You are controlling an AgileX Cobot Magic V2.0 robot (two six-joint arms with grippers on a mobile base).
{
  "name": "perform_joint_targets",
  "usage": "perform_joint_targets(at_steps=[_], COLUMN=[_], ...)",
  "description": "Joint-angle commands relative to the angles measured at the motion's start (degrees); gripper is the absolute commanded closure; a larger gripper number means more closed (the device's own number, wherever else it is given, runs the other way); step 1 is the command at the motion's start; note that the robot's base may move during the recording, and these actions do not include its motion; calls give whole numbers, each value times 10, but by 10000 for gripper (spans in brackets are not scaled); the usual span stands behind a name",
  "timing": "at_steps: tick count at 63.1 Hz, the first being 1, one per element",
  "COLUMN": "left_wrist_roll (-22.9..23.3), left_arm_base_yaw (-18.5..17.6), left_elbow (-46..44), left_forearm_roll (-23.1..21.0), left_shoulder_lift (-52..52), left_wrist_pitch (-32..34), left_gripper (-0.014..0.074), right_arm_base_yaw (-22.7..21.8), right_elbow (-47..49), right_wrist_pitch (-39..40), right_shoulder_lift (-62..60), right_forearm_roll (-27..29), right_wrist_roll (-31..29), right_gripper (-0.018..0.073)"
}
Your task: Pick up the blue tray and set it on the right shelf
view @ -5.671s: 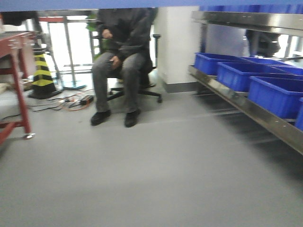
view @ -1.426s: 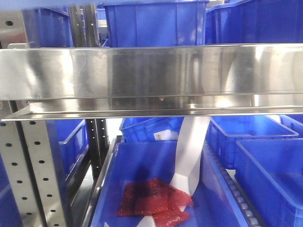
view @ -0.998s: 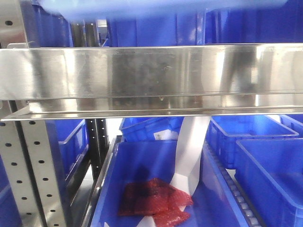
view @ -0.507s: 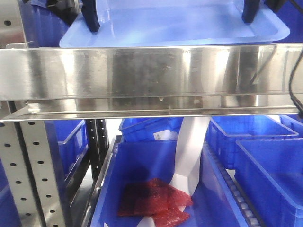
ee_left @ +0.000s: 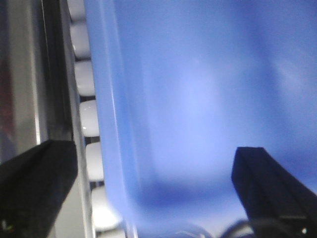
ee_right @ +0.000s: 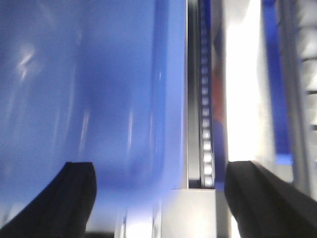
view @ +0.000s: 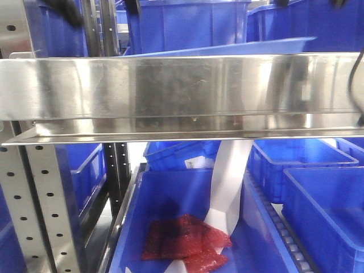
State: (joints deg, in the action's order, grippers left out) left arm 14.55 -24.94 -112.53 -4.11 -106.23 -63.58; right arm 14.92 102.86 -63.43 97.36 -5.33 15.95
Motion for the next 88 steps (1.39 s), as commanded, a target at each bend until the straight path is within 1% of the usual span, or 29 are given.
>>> perform_joint_targets(at_steps=[1,3,7,10,13,19,24,30,37,47,53,62,67,72,88], left_wrist_roll=[-4,-7,-13,-13,-13,-16,-17,-17,-17,-17,-17,-17,-17,-17,-17], left_arm_base_yaw=[-12,-18,-32,-43,-52,-64,-71,-71,-71,-71,-71,-71,-71,-71,-71], left_elbow=[-19,-17,-5,11,37,99,168,267,383,550,646,760,809,835,839], left_forearm_roll=[11,21,46,69,76,76,77,77,77,84,89,89,92,93,92], left_shoulder_lift=[82,97,129,157,189,252,313,395,493,631,713,812,855,878,884], left_wrist_pitch=[10,7,5,5,11,30,60,109,166,271,323,405,453,494,498], left_gripper=[155,183,236,285,342,457,552,647,645,645,645,645,645,645,645], right_arm_base_yaw=[-1,-1,-1,-1,-1,-1,-1,-1,-1,-1,-1,-1,-1,-1,-1], right_elbow=[13,9,-8,-28,-59,-128,-197,-290,-399,-551,-626,-703,-728,-735,-736], right_wrist_pitch=[18,16,17,19,26,52,84,124,184,278,323,384,405,411,424], right_shoulder_lift=[-74,-90,-120,-148,-182,-248,-314,-389,-481,-615,-685,-778,-818,-832,-832], right_forearm_roll=[-5,-5,-5,-5,-5,-5,-5,-5,-5,-5,-5,-5,-5,-5,-5], right_wrist_roll=[-6,-6,-7,-7,-7,-11,-12,-24,-38,-39,-44,-80,-90,-90,-90], right_gripper=[-8,27,129,225,339,514,504,505,505,505,505,505,505,505,505])
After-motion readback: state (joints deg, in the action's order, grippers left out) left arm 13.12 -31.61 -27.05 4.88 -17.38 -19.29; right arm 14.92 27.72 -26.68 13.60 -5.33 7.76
